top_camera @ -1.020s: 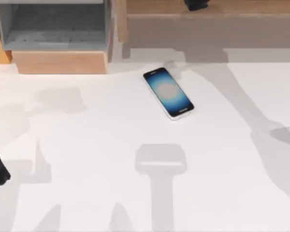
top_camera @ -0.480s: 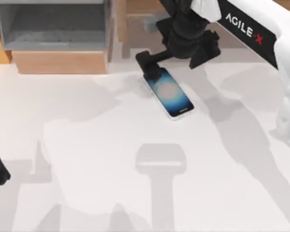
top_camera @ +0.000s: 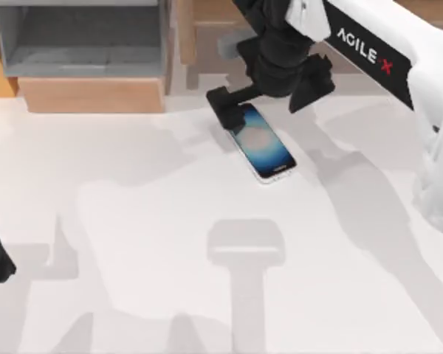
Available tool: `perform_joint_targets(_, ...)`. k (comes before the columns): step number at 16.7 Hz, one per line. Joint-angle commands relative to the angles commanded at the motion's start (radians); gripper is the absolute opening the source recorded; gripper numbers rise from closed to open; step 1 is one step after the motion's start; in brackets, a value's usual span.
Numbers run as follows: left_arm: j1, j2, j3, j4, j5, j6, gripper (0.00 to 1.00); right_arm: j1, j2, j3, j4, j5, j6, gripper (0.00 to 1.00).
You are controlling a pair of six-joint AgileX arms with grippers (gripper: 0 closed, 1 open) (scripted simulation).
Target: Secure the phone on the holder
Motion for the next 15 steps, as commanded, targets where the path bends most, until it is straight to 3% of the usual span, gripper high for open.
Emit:
perform_joint_targets(8,0.0,0.0,0.0,0.0,0.0,0.0,1.0,0.004,0.099,-0.077,0.18,0.002,0.0,1.0)
perform_joint_targets(13,0.0,0.0,0.0,0.0,0.0,0.0,1.0,0.004,0.11,-0.084,0.198,0.003,0.0,1.0)
perform_joint_targets(15,0.0,0.0,0.0,0.0,0.0,0.0,1.0,0.004,0.11,-0.084,0.198,0.003,0.0,0.85)
